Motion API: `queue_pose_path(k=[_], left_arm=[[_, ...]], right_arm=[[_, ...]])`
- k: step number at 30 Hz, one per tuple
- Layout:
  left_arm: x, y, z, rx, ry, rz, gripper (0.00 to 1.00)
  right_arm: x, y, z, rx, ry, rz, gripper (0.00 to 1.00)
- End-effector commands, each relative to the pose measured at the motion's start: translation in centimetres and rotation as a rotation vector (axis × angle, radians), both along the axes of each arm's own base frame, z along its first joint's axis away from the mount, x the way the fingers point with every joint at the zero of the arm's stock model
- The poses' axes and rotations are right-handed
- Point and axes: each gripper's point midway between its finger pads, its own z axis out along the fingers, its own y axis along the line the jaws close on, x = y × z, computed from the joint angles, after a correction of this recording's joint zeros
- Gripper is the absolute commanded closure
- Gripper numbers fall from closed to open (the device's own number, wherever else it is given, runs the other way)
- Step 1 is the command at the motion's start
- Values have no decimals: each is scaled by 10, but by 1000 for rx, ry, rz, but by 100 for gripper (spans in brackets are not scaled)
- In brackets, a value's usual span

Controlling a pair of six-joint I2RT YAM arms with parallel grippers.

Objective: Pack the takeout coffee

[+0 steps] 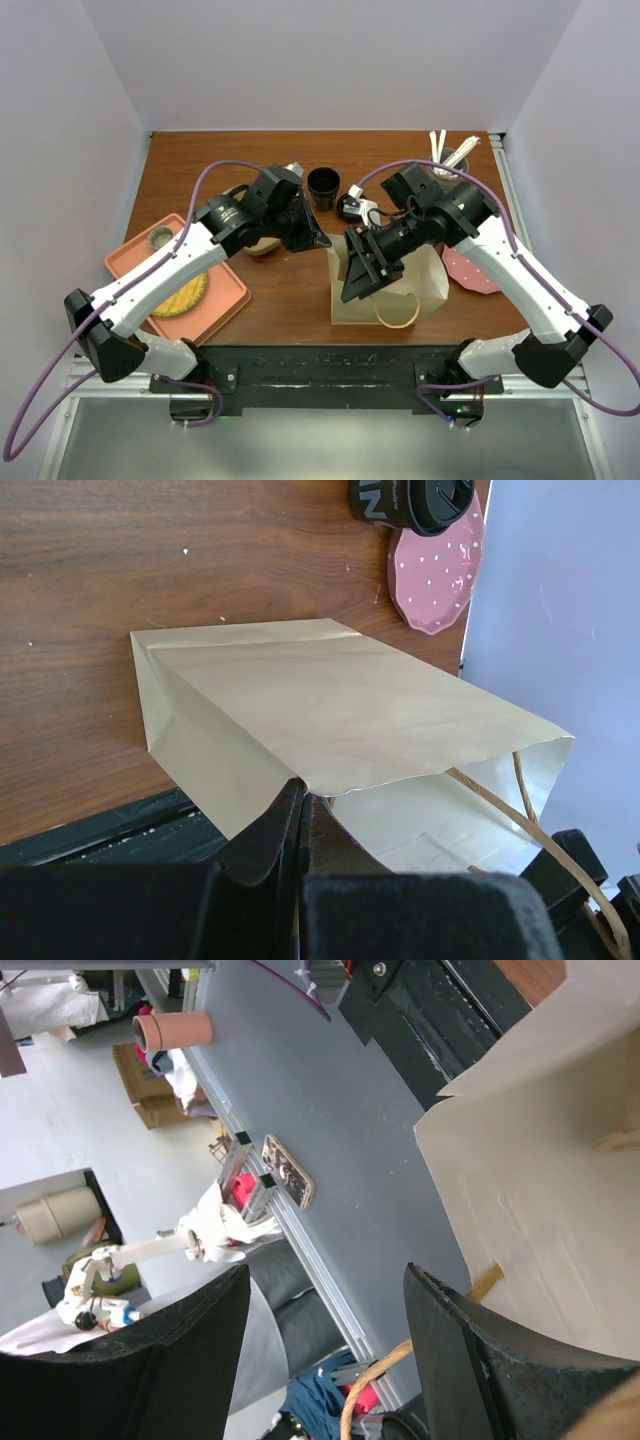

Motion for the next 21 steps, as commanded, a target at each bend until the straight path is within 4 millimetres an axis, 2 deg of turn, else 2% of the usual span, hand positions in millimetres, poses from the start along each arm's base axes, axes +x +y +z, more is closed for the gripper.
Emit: queue_pose_path(k=[1, 10, 15, 19, 21], left_arm=[[4, -3, 22, -63, -60, 11, 100], [6, -5, 19, -51, -66, 0, 100], [9, -4, 18, -48, -70, -2, 100], [11, -4, 20, -50, -79, 1, 100], [13, -4, 21, -52, -86, 1, 100]], right_arm=[[-15, -17, -1, -60, 45, -14, 31], [-25, -22, -1, -83, 66, -12, 28], [-30, -21, 10, -50, 90, -18, 30], [-32, -19, 21, -30, 103, -36, 38], [-33, -19, 24, -26, 113, -44, 48]])
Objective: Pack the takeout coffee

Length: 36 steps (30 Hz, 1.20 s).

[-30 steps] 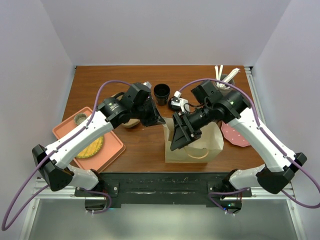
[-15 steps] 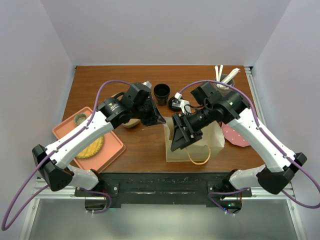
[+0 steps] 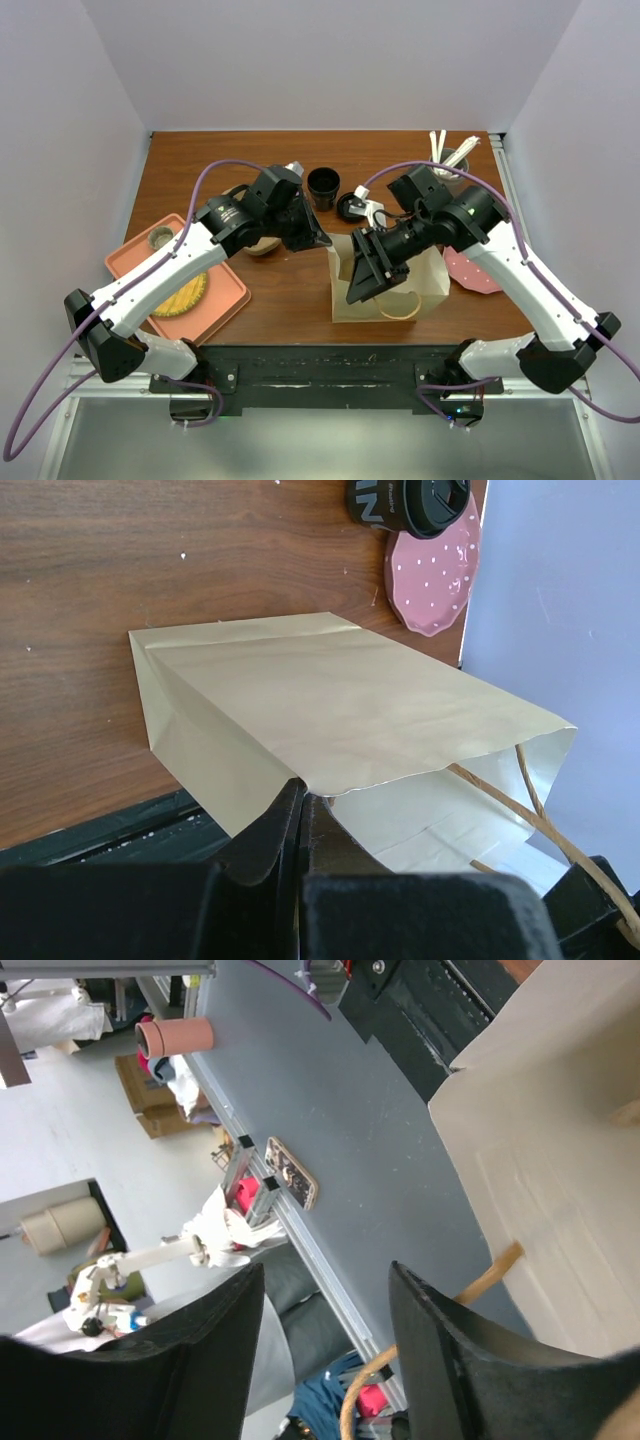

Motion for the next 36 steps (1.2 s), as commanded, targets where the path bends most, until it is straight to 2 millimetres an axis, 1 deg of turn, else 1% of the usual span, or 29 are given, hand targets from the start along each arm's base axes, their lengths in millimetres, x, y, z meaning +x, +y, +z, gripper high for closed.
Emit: queue_pose_path(k=[1, 3, 6, 9, 12, 13, 16, 19, 21, 24, 25, 27, 28, 30, 31, 34, 36], left_arm=[[11, -4, 20, -48, -81, -2, 100], [13, -3, 20, -45, -83, -2, 100], [16, -2, 22, -47, -92, 4, 100], [18, -2, 27, -54, -109, 6, 100], [20, -2, 32, -62, -121, 8, 100], [20, -2, 32, -61, -122, 9, 100], [21, -1, 31, -57, -125, 8, 100], [20, 0, 28, -51, -120, 7, 100], [20, 1, 25, -47, -117, 8, 100], [18, 2, 22, -45, -115, 11, 100], [18, 3, 22, -45, -115, 10, 100], [18, 3, 22, -43, -117, 9, 100], [19, 5, 23, -39, -121, 14, 100], [19, 6, 21, -32, -120, 16, 100], [20, 7, 22, -34, -120, 18, 100], [21, 7, 22, -32, -124, 16, 100], [21, 7, 23, -30, -127, 15, 100]], right_arm=[[-27, -13, 22, -14, 115, -24, 50], [-27, -13, 25, -10, 118, -30, 53], [-31, -14, 31, 3, 131, -43, 53], [-37, -17, 31, 3, 163, -51, 53], [-43, -20, 30, 1, 195, -58, 51], [-45, -20, 29, -6, 219, -66, 48], [-49, -20, 31, 4, 252, -57, 46], [-53, -19, 37, 26, 267, -42, 46], [-55, -17, 46, 64, 272, -22, 46], [-49, -6, 65, 159, 252, -21, 46], [-44, 3, 79, 231, 247, -21, 47], [-39, 11, 88, 292, 246, -24, 48], [-34, 18, 100, 354, 235, -20, 48], [-26, 24, 104, 388, 235, -30, 47], [-22, 29, 110, 421, 230, -30, 47], [-8, 37, 113, 437, 209, -52, 48], [-4, 41, 115, 449, 214, -43, 49]])
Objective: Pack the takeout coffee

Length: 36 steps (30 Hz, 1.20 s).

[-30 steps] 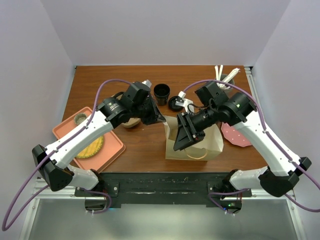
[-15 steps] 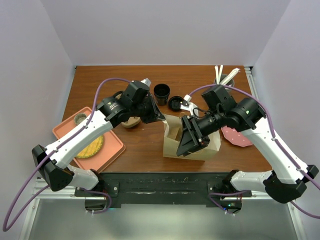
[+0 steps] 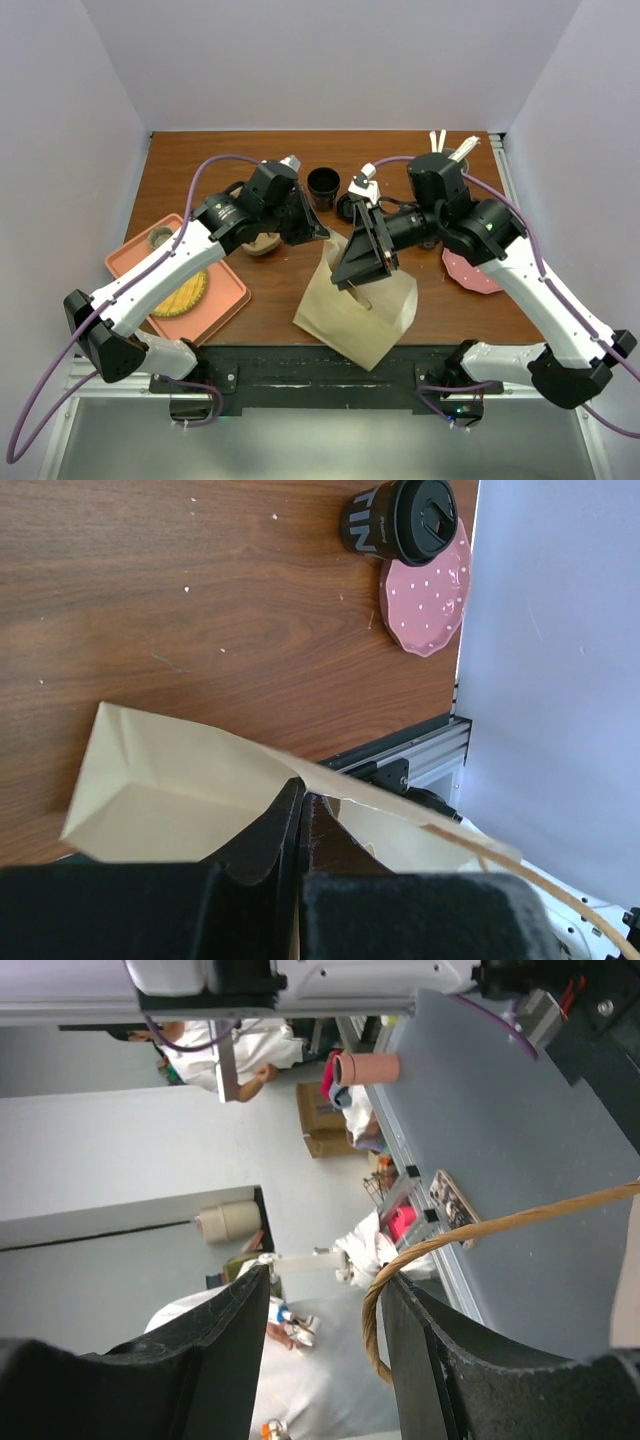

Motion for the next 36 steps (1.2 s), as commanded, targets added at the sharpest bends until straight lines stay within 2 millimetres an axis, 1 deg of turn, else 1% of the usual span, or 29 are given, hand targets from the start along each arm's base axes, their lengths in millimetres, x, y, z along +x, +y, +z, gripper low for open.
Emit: queue_pose_path(k=[1, 4, 5, 8, 10, 11, 12, 13, 14, 15, 16, 17, 18, 19, 20, 21, 22, 23, 24, 25, 27, 28, 29, 30, 31, 32, 33, 34, 36], left_arm=[[6, 4, 17, -22, -75, 0, 100], [6, 5, 15, -17, -76, 0, 100], [6, 5, 16, -19, -80, -1, 100], [7, 5, 18, -22, -88, -2, 100], [6, 5, 19, -24, -91, -7, 100], [6, 5, 19, -23, -92, -7, 100], [7, 6, 19, -22, -96, -7, 100], [6, 6, 21, -24, -98, -9, 100], [6, 7, 21, -23, -101, -9, 100], [7, 8, 20, -18, -102, -7, 100], [7, 8, 20, -15, -106, -11, 100], [7, 10, 21, -13, -107, -8, 100], [8, 10, 21, -13, -109, -5, 100], [8, 11, 22, -16, -117, -3, 100], [8, 10, 24, -23, -124, -5, 100], [8, 12, 25, -27, -134, 1, 100], [10, 11, 28, -40, -152, 0, 100], [11, 10, 30, -45, -167, -8, 100], [13, 11, 30, -36, -186, -17, 100], [16, 13, 31, -33, -197, -16, 100], [15, 14, 31, -26, -218, -36, 100], [17, 14, 34, -40, -236, -45, 100], [17, 12, 35, -58, -253, -68, 100], [8, 9, 33, -85, -260, -136, 100], [13, 8, 41, -128, -304, -148, 100], [12, 7, 44, -155, -320, -175, 100], [6, 2, 49, -208, -349, -236, 100], [7, 4, 50, -219, -355, -241, 100], [8, 3, 49, -216, -355, -256, 100]], right_arm=[[8, 11, 31, 122, 1, 27, 50], [6, 11, 29, 125, 30, 39, 50], [4, 10, 25, 117, 35, 46, 48], [0, 5, 6, 65, 41, 65, 45], [3, 5, -6, 26, 19, 56, 44], [7, 6, -10, 10, 5, 41, 44], [9, 7, -5, 11, -25, 31, 44], [17, 9, -14, -31, -28, 7, 45], [20, 9, -16, -50, -40, -1, 45], [22, 8, -9, -53, -73, -8, 46], [26, 4, -21, -121, -91, -26, 46], [32, 4, -26, -161, -97, -35, 46], [37, 2, -20, -170, -161, -47, 48], [41, -4, -28, -246, -164, -79, 49], [50, -4, -36, -298, -170, -94, 50], [52, -9, -26, -309, -222, -106, 52], [58, -9, -23, -320, -248, -126, 59], [68, -10, -25, -352, -280, -167, 64], [73, -9, -15, -335, -317, -194, 69], [74, -7, -11, -324, -346, -202, 76], [82, -8, -12, -340, -429, -242, 78], [79, -7, -13, -347, -471, -230, 78], [80, -8, -20, -373, -500, -229, 78], [86, -13, -22, -397, -583, -241, 77], [82, -10, -22, -387, -630, -220, 77], [83, -8, -24, -384, -669, -210, 76], [90, -5, -18, -362, -761, -213, 76], [85, -4, -10, -331, -816, -212, 76], [90, 1, 1, -282, -925, -204, 75]])
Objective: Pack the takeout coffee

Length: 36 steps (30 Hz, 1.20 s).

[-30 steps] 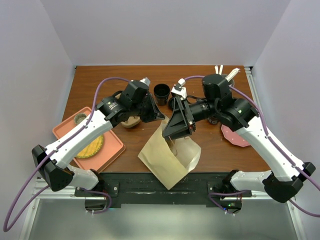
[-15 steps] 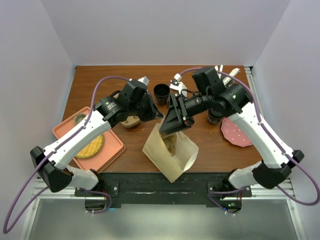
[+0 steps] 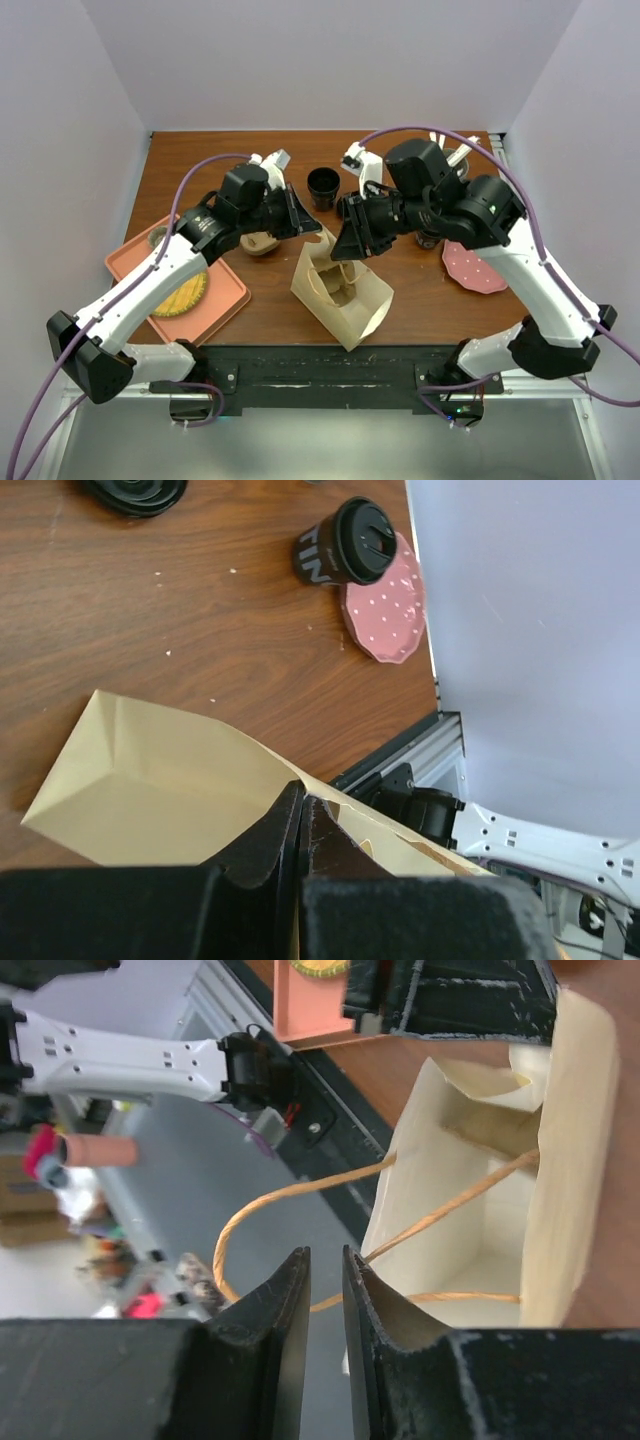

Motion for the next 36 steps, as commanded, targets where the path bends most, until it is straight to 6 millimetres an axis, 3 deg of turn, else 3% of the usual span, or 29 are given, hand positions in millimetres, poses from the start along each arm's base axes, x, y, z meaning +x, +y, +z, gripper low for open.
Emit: queue_pose_path(k=[1, 4, 7, 10, 11, 13, 16, 17, 19, 21, 23, 26, 29, 32, 36], left_arm=[[-2, -14, 37, -112, -156, -144, 100], [0, -15, 37, -96, -180, -167, 100], [5, -12, 38, -68, -206, -149, 100], [10, -8, 37, -27, -213, -134, 100], [11, -7, 36, -17, -214, -127, 100], [14, -1, 31, 10, -206, -89, 100], [17, 7, 22, 37, -165, -30, 100], [19, 9, 18, 49, -152, -11, 100], [20, 15, 12, 72, -120, 28, 100], [22, 22, 6, 95, -99, 75, 100], [23, 27, 5, 104, -100, 102, 100], [23, 30, 6, 103, -102, 124, 100], [23, 28, 5, 94, -80, 128, 100], [22, 25, 7, 71, -62, 128, 100], [20, 24, 12, 53, -63, 124, 100]], right_arm=[[21, -1, 33, 52, -369, 40, 75], [20, -4, 39, 48, -530, 123, 68], [27, -13, 30, 8, -583, 93, 64], [41, -29, 28, -46, -482, -121, 70], [55, -40, 37, -65, -464, -265, 70], [46, -52, 27, -81, -281, -411, 63], [30, -61, 20, -33, -101, -543, 60], [25, -62, 6, -51, -51, -553, 60], [7, -72, 0, -12, 52, -598, 60], [-5, -80, -22, -49, 138, -637, 58], [-18, -93, -33, -52, 181, -658, 58], [-28, -96, -37, -14, 232, -672, 57], [-31, -91, -39, 1, 268, -661, 57], [-37, -93, -58, -77, 305, -658, 57], [-31, -94, -71, -83, 285, -679, 57]])
